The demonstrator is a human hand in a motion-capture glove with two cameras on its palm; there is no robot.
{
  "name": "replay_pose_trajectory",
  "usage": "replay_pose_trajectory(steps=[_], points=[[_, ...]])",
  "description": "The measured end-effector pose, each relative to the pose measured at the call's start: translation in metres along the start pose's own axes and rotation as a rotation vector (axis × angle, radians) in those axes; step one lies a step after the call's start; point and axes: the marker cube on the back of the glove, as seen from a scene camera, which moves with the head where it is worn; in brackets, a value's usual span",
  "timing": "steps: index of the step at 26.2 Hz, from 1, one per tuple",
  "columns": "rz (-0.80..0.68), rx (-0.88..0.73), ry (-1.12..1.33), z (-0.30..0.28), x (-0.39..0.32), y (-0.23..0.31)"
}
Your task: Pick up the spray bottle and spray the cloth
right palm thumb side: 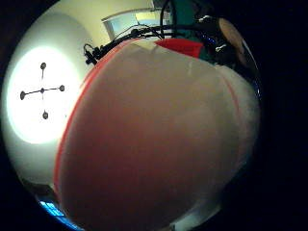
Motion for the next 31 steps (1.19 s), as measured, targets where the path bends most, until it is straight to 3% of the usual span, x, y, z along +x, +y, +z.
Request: replay_pose_trajectory(steps=[5, 15, 23, 31], points=[[-0.067, -0.101, 0.019, 0.024, -0.04, -0.025], [-0.11, -0.109, -0.016, 0.03, -0.04, -0.04], [-0.229, -0.092, 0.045, 0.03, -0.072, -0.014], [-0.389, -0.249, 0.062, 0.037, -0.139, 0.014]])
